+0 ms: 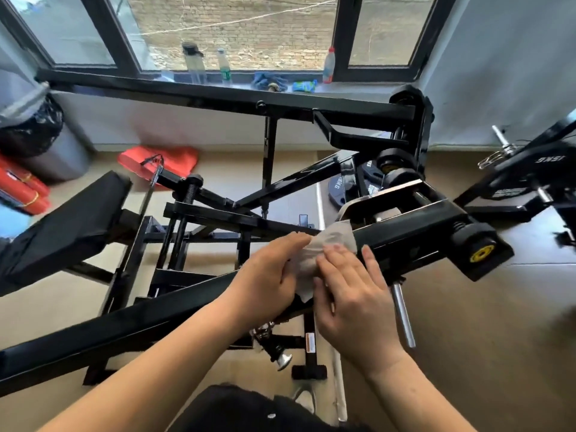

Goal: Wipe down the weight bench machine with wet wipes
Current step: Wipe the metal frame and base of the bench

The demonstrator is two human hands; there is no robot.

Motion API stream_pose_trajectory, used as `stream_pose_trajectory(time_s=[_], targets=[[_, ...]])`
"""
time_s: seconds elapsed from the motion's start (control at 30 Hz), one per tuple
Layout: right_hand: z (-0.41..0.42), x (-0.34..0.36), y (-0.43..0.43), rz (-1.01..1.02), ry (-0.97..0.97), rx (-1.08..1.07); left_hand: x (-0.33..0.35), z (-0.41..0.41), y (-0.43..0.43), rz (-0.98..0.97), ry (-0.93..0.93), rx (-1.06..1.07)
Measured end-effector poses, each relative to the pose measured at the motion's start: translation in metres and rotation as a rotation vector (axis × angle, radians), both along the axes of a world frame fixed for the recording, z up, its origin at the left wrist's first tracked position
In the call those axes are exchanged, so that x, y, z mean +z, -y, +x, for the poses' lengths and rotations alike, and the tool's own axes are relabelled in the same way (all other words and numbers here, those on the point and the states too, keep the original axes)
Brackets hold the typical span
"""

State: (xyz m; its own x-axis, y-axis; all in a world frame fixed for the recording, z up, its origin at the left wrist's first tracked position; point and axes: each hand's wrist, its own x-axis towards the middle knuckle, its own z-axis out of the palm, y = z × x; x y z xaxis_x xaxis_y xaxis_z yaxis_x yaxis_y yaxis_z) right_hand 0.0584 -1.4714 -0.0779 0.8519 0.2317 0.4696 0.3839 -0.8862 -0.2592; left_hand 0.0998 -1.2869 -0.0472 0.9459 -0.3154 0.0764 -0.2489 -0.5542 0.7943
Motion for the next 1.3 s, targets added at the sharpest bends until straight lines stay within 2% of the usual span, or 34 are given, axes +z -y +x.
stream_pose_trajectory(time_s=[0.17,0.4,0.57,0.67,0.8,0.93,1.03,1.13,1.3], targets=[[0.012,0.012,0.025,0.024,0.079,-0.348,0.007,0.014,0.004,0.072,0.046,-0.137],[0.060,0.001,0.002,0.175,0.118,-0.658,0.008,0.034,0.017,0.097,0.069,-0.218],[0.048,-0.032,-0.020,0.518,-0.027,-0.528,0.007,0.040,0.019,0.090,0.061,-0.254],[0.064,-0.029,0.002,0.592,-0.057,-0.588,0.007,0.042,0.018,0.095,0.052,-0.261],[0.083,-0.034,0.045,0.475,0.103,-0.666,0.001,0.045,0.015,0.098,0.052,-0.238],[0.078,-0.038,0.017,0.747,0.047,-0.668,-0.006,0.044,0.015,0.084,0.042,-0.181],[0.054,-0.049,-0.035,0.844,-0.057,-0.588,-0.009,0.039,0.016,0.069,0.043,-0.140],[0.045,-0.052,-0.041,0.807,-0.075,-0.551,-0.009,0.033,0.016,0.045,0.041,-0.085],[0.086,-0.025,0.030,0.671,-0.059,-0.645,-0.005,0.022,0.008,0.010,0.014,-0.022]])
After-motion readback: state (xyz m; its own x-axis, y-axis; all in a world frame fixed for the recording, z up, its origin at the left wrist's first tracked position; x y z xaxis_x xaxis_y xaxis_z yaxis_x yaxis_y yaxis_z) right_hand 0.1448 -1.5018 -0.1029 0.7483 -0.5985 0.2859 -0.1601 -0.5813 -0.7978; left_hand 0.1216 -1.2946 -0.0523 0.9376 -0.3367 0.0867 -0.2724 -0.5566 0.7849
